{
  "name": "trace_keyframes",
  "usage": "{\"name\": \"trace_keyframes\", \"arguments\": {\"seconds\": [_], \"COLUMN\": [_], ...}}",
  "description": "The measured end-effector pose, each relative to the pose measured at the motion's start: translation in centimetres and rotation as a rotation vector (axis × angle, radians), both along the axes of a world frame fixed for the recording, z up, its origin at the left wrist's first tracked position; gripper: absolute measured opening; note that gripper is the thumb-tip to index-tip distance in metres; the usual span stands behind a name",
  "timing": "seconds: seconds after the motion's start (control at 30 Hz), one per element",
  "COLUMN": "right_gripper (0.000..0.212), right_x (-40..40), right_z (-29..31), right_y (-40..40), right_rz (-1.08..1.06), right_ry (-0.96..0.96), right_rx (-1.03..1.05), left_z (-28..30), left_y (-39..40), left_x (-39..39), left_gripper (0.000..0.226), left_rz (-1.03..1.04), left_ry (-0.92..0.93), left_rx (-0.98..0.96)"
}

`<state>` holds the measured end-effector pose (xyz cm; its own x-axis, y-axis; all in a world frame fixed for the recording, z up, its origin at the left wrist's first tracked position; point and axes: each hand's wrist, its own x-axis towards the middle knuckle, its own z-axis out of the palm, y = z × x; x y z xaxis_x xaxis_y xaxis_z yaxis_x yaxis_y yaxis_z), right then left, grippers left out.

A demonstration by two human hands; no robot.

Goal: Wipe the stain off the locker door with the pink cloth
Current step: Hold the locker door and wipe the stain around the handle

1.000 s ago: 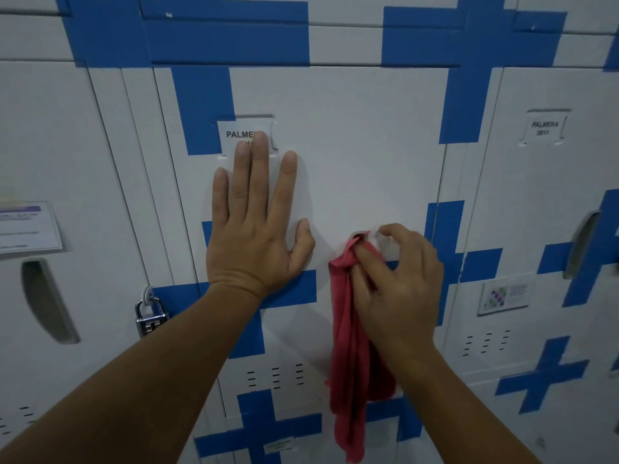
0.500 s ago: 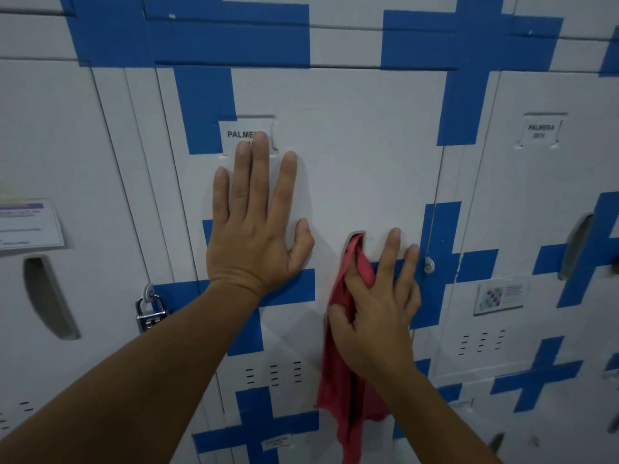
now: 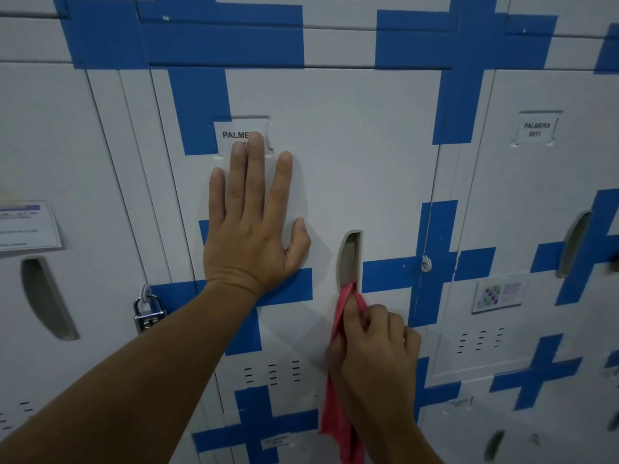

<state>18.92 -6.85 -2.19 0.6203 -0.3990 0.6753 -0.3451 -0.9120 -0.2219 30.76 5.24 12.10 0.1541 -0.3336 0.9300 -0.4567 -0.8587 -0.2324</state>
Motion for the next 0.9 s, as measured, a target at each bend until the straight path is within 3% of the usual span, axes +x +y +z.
{"name": "trace_keyframes", "arguments": {"seconds": [0.03, 0.13, 0.3, 0.47, 0.53, 0.63, 0.73, 0.8, 0.9], "right_gripper": [0.053, 0.063, 0.052, 0.024, 0.017, 0.021, 0.018, 0.05, 0.055], "right_x": [0.2, 0.3, 0.7, 0.8, 0.4, 0.4, 0.7, 0.4, -0.1], "right_z": [-0.4, -1.1, -0.3, 3.7, 5.9, 9.0, 10.0, 8.4, 4.3], "right_y": [0.1, 0.4, 0.8, 3.3, 4.0, 3.7, 3.1, 3.0, 3.2], "right_rz": [-0.017, -0.017, 0.113, 0.263, 0.424, 0.602, 0.65, 0.622, 0.406], "right_ry": [0.009, 0.069, -0.009, -0.272, -0.365, -0.449, -0.41, -0.286, -0.087], "right_rx": [0.005, 0.138, 0.292, 1.001, 1.11, 1.2, 1.195, 1.116, 0.92], "left_z": [0.0, 0.0, 0.0, -0.1, -0.1, -0.1, -0.1, -0.1, -0.1], "left_y": [0.0, 0.1, 0.1, 0.1, 0.1, 0.1, 0.0, 0.0, 0.1], "left_x": [0.0, 0.0, 0.0, 0.2, 0.2, 0.1, 0.2, 0.2, 0.2], "left_gripper": [0.077, 0.076, 0.077, 0.077, 0.078, 0.078, 0.078, 0.077, 0.076], "left_rz": [0.0, -0.006, -0.018, -0.02, -0.029, -0.036, -0.039, -0.031, -0.026], "left_ry": [0.001, -0.001, -0.003, -0.003, 0.0, 0.001, -0.002, -0.006, -0.008], "left_rx": [0.0, -0.004, 0.0, 0.003, 0.0, -0.003, -0.006, -0.005, 0.001]}}
